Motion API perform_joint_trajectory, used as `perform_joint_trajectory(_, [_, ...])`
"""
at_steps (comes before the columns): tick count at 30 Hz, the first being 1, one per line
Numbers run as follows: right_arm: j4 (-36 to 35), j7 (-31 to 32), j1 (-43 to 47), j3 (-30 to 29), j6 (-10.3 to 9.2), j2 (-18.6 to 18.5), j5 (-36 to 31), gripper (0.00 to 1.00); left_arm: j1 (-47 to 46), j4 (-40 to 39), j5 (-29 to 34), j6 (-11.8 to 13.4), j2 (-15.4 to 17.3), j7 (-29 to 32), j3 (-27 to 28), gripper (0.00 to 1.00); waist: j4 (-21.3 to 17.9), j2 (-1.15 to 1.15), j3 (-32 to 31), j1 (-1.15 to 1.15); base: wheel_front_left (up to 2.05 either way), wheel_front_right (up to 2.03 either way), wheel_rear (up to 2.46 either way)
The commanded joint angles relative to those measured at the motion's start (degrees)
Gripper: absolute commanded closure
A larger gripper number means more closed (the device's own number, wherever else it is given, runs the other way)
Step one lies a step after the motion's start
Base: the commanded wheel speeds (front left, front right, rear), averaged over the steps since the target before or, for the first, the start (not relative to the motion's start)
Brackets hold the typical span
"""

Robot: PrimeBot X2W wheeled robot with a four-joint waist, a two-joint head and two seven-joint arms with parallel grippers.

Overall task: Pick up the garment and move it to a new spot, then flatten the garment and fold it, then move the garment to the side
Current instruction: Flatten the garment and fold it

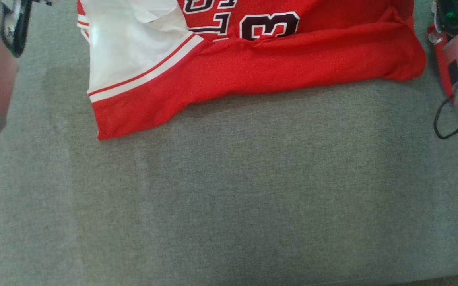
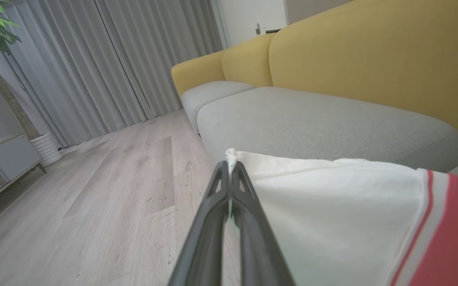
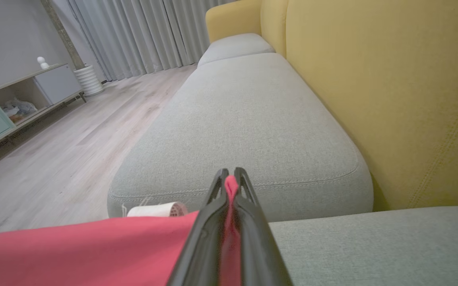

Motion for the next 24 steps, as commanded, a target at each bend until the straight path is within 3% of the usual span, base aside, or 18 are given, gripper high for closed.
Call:
perform_joint_trajectory(1, [-1.05,-0.73,-1.24,1.11,-0.04,0.23,1.27,1.00,-2.56,-0.11,0.32,-0.64,1.85,-0.92,1.58,1.00,0.45,0.00,-0.24,0.00,0.00,0.00,0.00])
perform_joint_trajectory(7, [0.22,0.74,1.50,4.24,-0.04,-1.41,5.64,1.00,0.39,1.90,-2.10,-4.09,-0.15,-1.34,1.26,1.00,1.93,0.00,-1.75,0.00,0.00,0.00,0.00])
perform_joint_trajectory(13, [-1.69,3.32,6.10,8.53,-0.04,-5.10,10.82,1.00,5.06,0.57,-4.54,-5.73,0.44,0.93,-1.42,1.00,3.02,0.00,-4.07,0.00,0.00,0.00,0.00])
perform_joint_trajectory(17, [-3.50,5.90,9.84,11.86,-0.04,-7.54,14.11,1.00,9.87,-4.36,-7.30,-5.95,2.02,4.60,-4.74,1.00,3.44,0.00,-5.80,0.00,0.00,0.00,0.00])
perform_joint_trajectory(24, [-6.09,9.64,14.52,17.05,-0.04,-12.33,17.68,1.00,16.08,-15.39,-12.45,-5.98,7.88,10.81,-9.77,1.00,4.02,0.00,-7.35,0.00,0.00,0.00,0.00])
